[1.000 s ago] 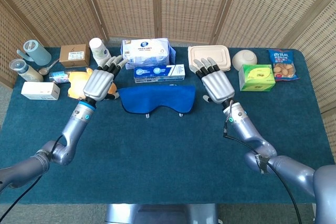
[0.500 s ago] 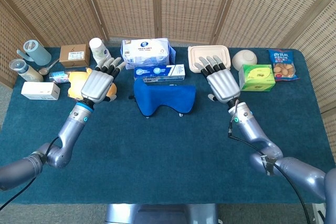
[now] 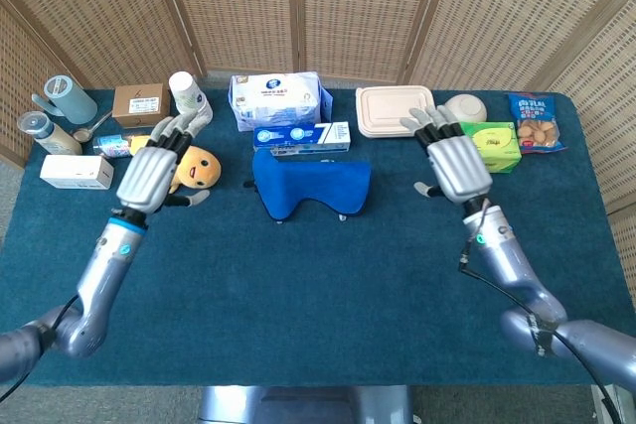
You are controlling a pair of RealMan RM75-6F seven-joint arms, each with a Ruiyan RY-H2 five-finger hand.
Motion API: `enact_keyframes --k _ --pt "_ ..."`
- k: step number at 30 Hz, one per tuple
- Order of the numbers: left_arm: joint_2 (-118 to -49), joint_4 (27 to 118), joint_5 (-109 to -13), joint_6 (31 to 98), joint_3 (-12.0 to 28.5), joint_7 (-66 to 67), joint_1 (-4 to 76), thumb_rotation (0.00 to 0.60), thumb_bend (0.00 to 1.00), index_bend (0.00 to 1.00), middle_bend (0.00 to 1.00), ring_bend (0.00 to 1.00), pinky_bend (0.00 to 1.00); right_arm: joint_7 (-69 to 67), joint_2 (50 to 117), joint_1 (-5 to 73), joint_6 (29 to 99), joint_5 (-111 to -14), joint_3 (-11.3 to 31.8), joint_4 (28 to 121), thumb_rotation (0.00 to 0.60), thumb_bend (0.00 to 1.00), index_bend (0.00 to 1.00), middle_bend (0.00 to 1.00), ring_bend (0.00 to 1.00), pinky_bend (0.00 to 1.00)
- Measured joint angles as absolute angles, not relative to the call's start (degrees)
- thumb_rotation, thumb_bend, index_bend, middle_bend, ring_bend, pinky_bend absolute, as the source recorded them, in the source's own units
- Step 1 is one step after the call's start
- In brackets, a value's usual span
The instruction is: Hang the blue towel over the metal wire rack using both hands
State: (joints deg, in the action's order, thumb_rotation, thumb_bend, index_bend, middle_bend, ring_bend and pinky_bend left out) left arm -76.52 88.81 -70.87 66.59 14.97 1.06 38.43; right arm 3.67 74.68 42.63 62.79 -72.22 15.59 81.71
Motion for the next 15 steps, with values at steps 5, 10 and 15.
enact_keyframes --k 5,10,15 --pt "-71.3 97.7 -71.8 71.0 13.0 -1.9 32.4 0.600 0.16 0.10 0.00 0.00 0.00 0.5 71.8 38.0 68.2 -74.1 14.8 86.2 0.600 0.00 0.19 0.16 0.12 0.12" --pt "-66.3 104.4 -73.4 75.1 9.3 -4.1 26.0 0.600 0.16 0.14 0.00 0.00 0.00 -1.5 69.4 33.3 73.1 -76.1 13.1 90.1 0.600 0.00 0.20 0.17 0.15 0.13" --pt "-61.8 108.5 -76.3 79.6 4.2 -4.9 19.7 0.600 0.16 0.15 0.00 0.00 0.00 -2.7 67.3 28.3 77.3 -77.6 10.7 94.7 0.600 0.00 0.20 0.18 0.14 0.13"
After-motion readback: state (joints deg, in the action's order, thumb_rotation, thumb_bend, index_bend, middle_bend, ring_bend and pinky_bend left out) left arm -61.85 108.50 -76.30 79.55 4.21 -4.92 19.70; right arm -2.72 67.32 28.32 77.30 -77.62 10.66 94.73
